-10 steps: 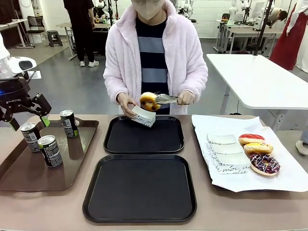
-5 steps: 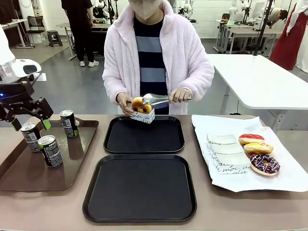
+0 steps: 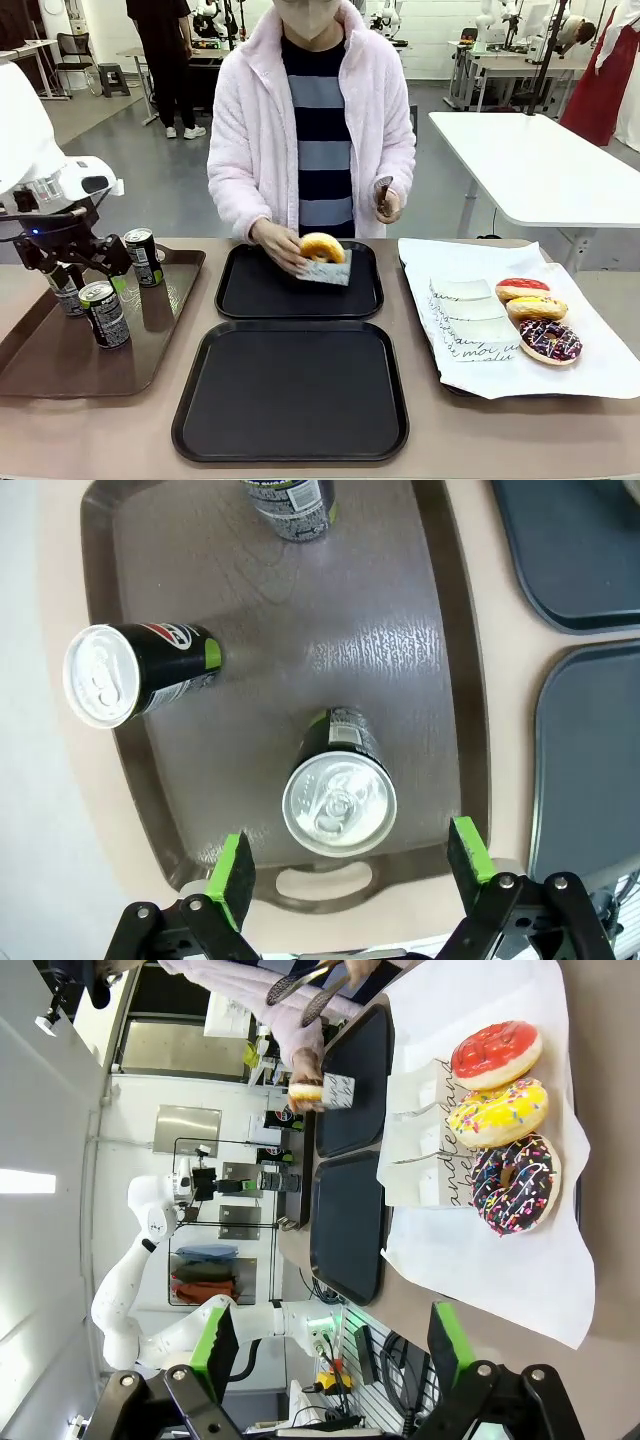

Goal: Set up donuts and drinks on trays.
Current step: Pick up one Pepsi coke and place it on the Flat Tray.

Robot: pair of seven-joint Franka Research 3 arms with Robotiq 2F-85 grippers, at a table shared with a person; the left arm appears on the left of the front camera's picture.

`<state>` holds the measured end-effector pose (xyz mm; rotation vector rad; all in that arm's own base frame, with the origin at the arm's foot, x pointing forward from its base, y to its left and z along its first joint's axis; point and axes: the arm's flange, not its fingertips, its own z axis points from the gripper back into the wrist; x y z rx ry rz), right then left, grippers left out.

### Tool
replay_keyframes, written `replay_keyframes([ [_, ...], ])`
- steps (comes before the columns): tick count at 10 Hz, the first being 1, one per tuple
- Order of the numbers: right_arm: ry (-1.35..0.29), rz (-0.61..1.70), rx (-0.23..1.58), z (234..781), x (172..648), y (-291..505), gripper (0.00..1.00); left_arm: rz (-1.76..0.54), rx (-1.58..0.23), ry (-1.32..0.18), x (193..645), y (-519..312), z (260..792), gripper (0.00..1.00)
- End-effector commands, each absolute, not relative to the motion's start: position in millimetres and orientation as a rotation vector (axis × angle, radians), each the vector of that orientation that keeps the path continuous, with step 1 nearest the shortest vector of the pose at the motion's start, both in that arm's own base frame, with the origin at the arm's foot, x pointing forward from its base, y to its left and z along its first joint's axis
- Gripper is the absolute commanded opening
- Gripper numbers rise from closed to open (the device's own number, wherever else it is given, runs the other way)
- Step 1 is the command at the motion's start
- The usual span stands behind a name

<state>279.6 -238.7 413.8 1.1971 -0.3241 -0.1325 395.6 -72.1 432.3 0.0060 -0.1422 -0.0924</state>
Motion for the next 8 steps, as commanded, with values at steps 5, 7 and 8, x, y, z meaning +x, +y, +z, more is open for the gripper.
replay_keyframes([
  [5, -0.327, -0.135, 1.208, 414, 279, -239, 1.0, -0.011, 0.053, -0.139, 403, -72, 388, 1.0],
  [7, -0.327, -0.135, 1.208, 414, 279, -239, 1.0, 0.012, 0.059, -0.144, 404, -73, 378, 1.0],
  [8, -0.327, -0.135, 1.208, 414, 279, -239, 1.0, 0.032, 0.061, -0.16, 407, -72, 376, 1.0],
])
